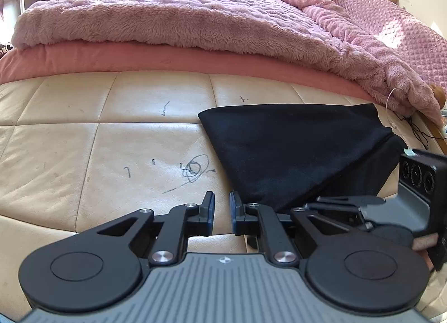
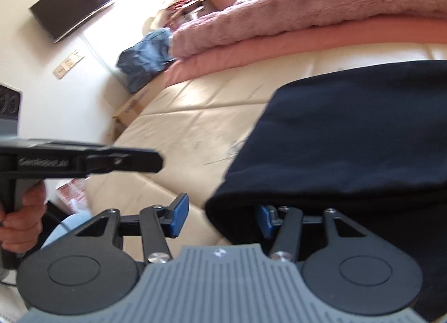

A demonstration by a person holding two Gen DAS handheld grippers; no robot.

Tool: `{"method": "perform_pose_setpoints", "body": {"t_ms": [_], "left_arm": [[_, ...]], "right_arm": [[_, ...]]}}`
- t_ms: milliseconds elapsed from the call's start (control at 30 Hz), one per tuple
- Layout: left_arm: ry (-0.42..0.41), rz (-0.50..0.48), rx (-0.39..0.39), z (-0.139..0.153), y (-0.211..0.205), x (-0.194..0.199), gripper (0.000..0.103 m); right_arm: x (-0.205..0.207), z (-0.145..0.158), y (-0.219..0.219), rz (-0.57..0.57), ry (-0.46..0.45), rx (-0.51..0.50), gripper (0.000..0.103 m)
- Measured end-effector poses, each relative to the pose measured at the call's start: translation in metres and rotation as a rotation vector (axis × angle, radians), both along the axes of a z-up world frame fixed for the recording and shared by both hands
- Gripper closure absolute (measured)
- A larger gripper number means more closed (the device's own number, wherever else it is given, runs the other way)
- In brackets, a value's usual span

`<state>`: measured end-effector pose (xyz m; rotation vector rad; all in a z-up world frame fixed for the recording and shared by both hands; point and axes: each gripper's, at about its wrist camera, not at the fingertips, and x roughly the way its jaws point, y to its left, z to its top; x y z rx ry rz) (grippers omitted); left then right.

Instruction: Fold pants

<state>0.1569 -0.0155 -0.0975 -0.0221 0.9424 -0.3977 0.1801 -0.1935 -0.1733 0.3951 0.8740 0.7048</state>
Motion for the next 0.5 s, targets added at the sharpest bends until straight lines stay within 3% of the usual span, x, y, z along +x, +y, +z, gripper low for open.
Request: {"method": "perform_pose_setpoints", "body": {"t_ms": [100, 200, 333, 400, 500], "left_arm": [[0.004, 0.009, 0.0, -0.003, 0.002, 0.0, 0.09], [0.013, 0.007, 0.0, -0.007, 0.001, -0.001, 0.09], [0.038, 0.005, -0.024, -0.013, 0.002, -0.001, 0.088], [0.049, 0.021, -0.044, -0.015, 0.004, 0.0, 0.087], [0.064, 0.041, -0.068, -0.016, 0.006, 0.002, 0.087]], "right_arm": [[-0.018, 0.004, 0.014, 0.058, -0.008, -0.037, 0.059], [-0.034, -0.002, 0.028, 0.107, 0.042, -0.055, 0.066], [-0.05, 0.003, 0.029, 0.072, 0.027, -0.088, 0.066], [-0.048, 0.014, 0.024, 0.004, -0.005, -0.115, 0.074], [-0.033, 0.017, 0.016, -0.11, 0.004, -0.207, 0.097]]}}
